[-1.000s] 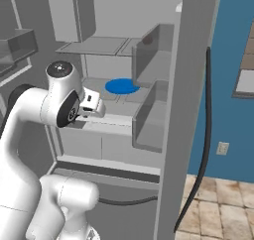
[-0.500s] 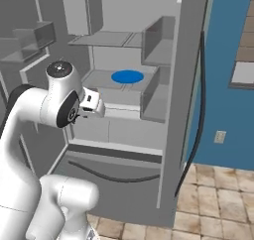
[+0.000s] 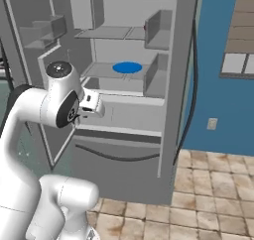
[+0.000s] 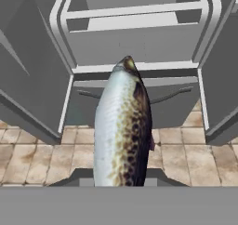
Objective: Transport the fish from the fridge to the microwave and turn on the microwave.
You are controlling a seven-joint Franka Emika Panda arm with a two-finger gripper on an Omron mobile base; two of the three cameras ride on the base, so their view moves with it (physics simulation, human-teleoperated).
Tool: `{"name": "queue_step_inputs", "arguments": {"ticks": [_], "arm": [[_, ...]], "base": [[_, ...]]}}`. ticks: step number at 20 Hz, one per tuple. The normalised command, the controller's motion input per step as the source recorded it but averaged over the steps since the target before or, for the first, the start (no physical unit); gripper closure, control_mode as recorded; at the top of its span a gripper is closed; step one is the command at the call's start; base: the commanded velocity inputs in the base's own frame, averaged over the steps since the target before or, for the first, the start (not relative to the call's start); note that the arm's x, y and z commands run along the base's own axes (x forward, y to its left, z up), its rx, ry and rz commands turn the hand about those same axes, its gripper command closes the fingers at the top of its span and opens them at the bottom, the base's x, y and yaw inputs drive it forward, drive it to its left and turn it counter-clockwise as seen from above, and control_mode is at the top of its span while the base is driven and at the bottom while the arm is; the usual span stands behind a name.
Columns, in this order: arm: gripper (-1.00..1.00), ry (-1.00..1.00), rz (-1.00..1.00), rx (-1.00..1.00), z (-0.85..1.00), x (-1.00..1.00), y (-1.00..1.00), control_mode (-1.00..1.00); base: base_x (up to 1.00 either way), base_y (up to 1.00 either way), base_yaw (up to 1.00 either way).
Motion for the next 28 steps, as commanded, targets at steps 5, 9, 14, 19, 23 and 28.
{"name": "queue_step_inputs", "arguments": {"ticks": [5,9,14,19,23,28], "arm": [[1.0,0.0,0.0,0.0,0.0,0.0,0.0,1.0],[1.0,0.0,0.0,0.0,0.0,0.0,0.0,1.0],[1.0,0.0,0.0,0.0,0.0,0.0,0.0,1.0],[1.0,0.0,0.0,0.0,0.0,0.0,0.0,1.0],[1.0,0.0,0.0,0.0,0.0,0.0,0.0,1.0],[1.0,0.0,0.0,0.0,0.0,0.0,0.0,1.0]], "base": [[-0.45,0.42,-0.18],[-0.27,0.61,-0.17],[-0.22,0.71,-0.04],[-0.19,0.75,0.0],[-0.14,0.78,0.0],[-0.02,0.71,0.0]]}}
